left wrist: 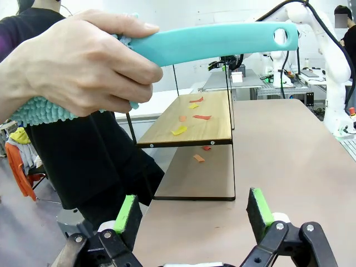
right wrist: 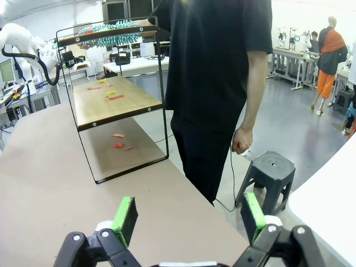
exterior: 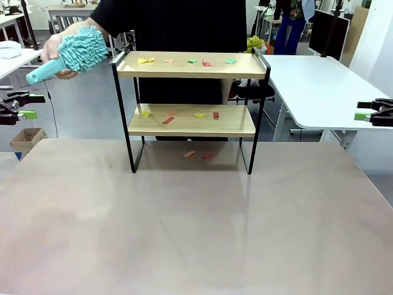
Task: Clean the shelf.
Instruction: Pick up the Duster handed by the human.
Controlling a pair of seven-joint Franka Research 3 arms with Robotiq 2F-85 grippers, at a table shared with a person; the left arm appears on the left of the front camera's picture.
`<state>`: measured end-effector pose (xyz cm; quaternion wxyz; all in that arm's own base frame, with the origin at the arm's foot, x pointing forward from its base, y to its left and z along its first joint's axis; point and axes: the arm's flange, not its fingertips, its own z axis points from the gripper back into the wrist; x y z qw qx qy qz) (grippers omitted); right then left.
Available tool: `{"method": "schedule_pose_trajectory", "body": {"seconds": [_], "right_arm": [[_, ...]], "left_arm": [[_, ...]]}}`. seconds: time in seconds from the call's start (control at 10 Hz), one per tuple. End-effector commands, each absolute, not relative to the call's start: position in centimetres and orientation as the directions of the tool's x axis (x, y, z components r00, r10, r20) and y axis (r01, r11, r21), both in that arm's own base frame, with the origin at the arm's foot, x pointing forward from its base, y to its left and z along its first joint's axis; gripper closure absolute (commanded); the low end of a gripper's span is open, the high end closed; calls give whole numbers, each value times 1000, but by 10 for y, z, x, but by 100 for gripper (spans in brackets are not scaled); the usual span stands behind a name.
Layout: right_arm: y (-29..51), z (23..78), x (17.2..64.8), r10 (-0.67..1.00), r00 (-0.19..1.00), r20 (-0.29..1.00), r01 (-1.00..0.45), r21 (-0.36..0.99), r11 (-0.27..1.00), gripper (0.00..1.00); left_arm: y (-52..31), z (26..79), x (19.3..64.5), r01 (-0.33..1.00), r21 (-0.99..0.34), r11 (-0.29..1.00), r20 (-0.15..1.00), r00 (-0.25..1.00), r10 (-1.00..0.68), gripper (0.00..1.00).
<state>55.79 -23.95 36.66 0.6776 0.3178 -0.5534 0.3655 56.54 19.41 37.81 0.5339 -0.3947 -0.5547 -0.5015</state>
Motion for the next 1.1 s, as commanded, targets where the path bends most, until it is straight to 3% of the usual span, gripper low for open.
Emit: {"method": "schedule_pose_trajectory", "body": {"seconds": [0.0,0.5,0.7,1.0], "right_arm": [[-239,368,558,142,118,983,-846,25,532,0],[-239,368,558,142,118,983,-846,25,532,0],[-239,368,558,142,118,983,-846,25,532,0],[-239,368,558,142,118,983,-846,25,532,0]], "left_arm": [[195,379,566,973,138,187,988,-121,-98,0],[194,378,565,973,135,185,988,-118,-98,0],[201,429,557,968,52,246,988,-15,-151,0],[216,522,529,912,33,408,938,113,-329,0]]}}
